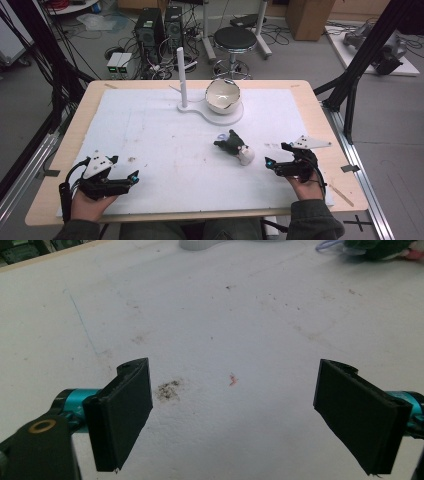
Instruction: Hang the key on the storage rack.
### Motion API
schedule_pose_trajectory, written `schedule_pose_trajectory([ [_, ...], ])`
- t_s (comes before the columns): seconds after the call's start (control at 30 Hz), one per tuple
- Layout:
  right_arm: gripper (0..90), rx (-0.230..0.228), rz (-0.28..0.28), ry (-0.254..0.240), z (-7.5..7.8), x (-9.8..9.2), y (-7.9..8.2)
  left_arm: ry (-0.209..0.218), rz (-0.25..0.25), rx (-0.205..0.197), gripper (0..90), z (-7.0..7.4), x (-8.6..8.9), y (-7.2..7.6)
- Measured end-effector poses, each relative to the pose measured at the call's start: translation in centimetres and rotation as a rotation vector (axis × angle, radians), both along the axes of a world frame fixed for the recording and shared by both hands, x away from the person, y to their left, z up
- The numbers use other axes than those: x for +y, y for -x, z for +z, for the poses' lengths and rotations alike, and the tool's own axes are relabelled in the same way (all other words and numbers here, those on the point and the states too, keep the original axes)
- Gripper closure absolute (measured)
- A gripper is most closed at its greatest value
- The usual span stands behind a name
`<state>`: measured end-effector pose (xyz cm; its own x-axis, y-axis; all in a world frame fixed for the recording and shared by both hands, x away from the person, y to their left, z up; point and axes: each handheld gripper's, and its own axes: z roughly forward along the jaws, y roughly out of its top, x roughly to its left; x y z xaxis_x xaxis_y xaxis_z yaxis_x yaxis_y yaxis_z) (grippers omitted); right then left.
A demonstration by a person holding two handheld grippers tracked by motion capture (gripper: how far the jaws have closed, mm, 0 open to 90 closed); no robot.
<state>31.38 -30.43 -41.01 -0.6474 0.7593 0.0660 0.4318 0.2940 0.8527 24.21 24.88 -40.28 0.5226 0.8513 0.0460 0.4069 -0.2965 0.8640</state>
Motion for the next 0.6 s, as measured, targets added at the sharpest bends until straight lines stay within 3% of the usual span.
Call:
schedule_pose_trajectory([
  [0.6,11.1,0.002,0.004,0.004,0.02,0.2,0.01,0.007,-0.009,0.001,16.0,0.04,-0.05,0.11],
])
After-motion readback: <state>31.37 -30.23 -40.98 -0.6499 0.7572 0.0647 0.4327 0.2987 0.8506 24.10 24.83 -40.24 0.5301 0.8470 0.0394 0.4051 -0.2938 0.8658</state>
